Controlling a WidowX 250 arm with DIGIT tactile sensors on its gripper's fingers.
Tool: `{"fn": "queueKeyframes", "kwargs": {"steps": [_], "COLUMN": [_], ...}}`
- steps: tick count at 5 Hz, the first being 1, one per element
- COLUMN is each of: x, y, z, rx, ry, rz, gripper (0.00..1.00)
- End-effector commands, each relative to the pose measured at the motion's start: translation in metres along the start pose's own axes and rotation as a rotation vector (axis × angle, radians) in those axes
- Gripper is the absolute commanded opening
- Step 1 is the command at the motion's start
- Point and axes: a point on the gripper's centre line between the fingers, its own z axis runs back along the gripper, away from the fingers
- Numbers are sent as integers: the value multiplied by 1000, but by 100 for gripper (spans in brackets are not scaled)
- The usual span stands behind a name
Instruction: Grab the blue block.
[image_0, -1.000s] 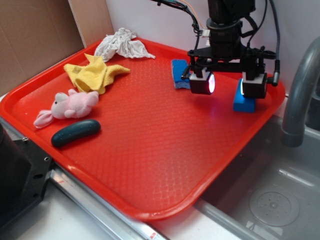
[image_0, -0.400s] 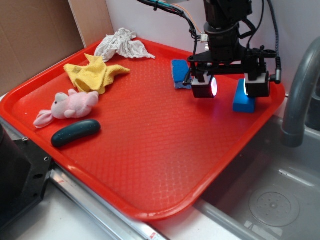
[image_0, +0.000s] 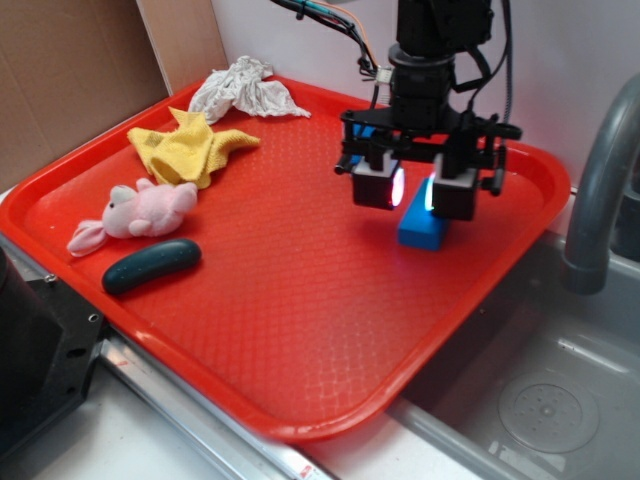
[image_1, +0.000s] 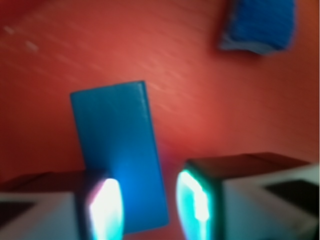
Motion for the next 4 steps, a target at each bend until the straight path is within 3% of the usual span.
{"fn": "queueKeyframes", "kwargs": {"steps": [1,2,3,4], "x": [12,24,31,31], "y": [1,-7,-22,-20], "z": [81,92,71,57], "rx": [-93,-203,-227,-198], "ry": [-121,-222,-222,-172], "rz": [-95,-229,-240,-227], "gripper": [22,100,100,100]}}
